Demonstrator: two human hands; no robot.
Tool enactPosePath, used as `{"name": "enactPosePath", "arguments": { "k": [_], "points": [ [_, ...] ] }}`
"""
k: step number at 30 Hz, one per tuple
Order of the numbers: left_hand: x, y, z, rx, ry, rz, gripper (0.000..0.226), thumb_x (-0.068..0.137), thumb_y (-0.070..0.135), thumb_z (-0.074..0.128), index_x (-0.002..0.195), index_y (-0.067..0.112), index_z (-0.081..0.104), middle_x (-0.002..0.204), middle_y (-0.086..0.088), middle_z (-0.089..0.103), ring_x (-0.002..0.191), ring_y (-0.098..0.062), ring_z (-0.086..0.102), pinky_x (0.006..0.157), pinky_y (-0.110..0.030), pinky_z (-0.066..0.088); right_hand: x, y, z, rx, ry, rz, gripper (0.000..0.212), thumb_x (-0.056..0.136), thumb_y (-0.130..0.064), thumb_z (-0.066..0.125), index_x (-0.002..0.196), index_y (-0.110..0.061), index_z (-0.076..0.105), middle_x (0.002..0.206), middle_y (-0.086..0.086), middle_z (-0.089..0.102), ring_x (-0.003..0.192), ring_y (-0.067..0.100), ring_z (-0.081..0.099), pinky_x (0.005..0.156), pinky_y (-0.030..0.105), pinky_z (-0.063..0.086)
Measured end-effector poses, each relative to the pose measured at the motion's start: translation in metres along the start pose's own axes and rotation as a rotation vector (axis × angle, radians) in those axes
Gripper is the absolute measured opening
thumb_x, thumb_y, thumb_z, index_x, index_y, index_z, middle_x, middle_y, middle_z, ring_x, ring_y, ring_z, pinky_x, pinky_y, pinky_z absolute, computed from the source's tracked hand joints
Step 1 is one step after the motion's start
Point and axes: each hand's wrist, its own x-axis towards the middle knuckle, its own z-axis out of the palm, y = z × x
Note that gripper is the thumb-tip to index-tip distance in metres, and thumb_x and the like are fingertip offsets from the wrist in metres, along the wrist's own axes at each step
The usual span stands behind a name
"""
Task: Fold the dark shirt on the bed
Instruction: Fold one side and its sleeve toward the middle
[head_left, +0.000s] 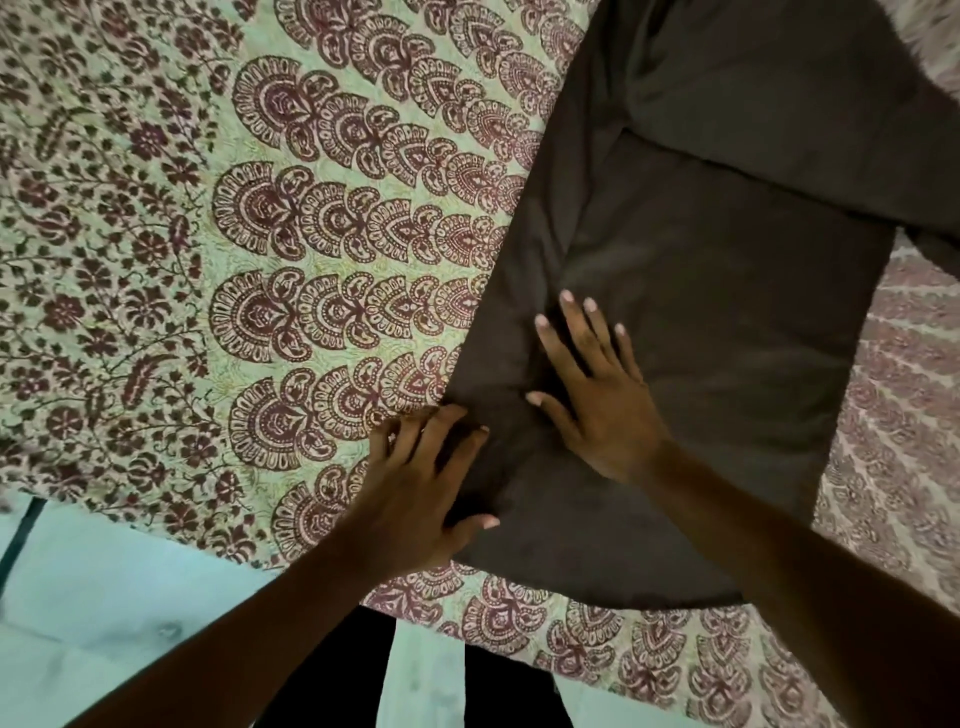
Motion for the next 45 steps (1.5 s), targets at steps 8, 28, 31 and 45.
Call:
{"name": "enactPosePath", "arguments": {
  "k": [8,28,31,45],
  "points": [
    [-0.004,0.018,-0.015,-0.120,0.300,-0.019,0.006,0.088,0.024,0.070,0.084,0.020,0.068,0.112,-0.002,0.068,0.095,-0.025,0.062,0.086,-0.044,0.041,-0.089,-0.020,0.024,-0.071,-0.091,-0.241,0.059,0.103,-0.065,0.043,0.159,-0.046,0.033,0.174,0.012,0.011,0.160,0.038,0.013,0.122,0.067,0.021],
    [-0.029,0.016,0.023,0.062,0.158,0.098,0.023,0.098,0.032,0.059,0.114,0.020,0.070,0.133,-0.007,0.065,0.106,-0.031,0.057,0.092,-0.046,0.041,-0.075,-0.017,0.016,0.151,0.136,-0.224,0.042,0.105,-0.025,0.053,0.143,-0.009,0.061,0.164,0.018,0.037,0.156,0.036,0.028,0.123,0.061,0.024],
    [-0.035,0.014,0.020,-0.030,0.163,-0.098,0.030,0.094,0.031,0.064,0.120,0.016,0.065,0.137,-0.014,0.059,0.108,-0.036,0.051,0.091,-0.049,0.043,-0.039,-0.022,0.013,0.115,0.130,-0.305,0.048,0.108,-0.029,0.049,0.152,-0.012,0.051,0.168,0.017,0.029,0.158,0.036,0.022,0.126,0.058,0.018],
    [-0.029,0.022,0.006,-0.563,0.185,-0.404,0.056,0.075,0.008,0.059,0.130,0.010,0.049,0.126,-0.009,0.045,0.109,-0.032,0.056,0.089,-0.046,0.058,-0.039,-0.042,0.014,0.103,-0.090,-0.562,0.062,0.092,-0.054,0.065,0.139,-0.013,0.063,0.170,0.021,0.021,0.160,0.039,0.010,0.126,0.061,0.016]
  ]
}}
